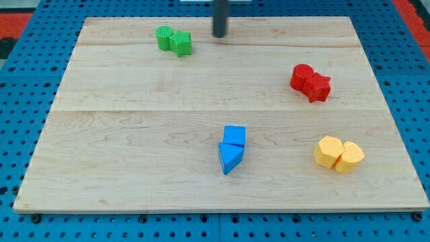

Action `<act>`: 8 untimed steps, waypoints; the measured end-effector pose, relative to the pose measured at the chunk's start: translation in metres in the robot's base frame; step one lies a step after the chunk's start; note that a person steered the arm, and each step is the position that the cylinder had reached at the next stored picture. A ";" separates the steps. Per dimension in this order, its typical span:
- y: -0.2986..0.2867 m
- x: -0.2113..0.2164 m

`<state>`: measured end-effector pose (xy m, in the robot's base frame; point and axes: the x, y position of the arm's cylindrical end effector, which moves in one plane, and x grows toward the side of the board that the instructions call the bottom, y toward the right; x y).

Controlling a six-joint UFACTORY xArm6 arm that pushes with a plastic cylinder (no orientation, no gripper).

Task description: Slide the green blocks and red blocks horizontal to each other

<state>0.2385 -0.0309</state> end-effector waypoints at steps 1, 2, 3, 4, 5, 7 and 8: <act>-0.069 0.004; -0.115 0.055; -0.133 0.059; -0.146 0.018; -0.177 0.065; -0.077 0.100; 0.014 0.074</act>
<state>0.3125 -0.0171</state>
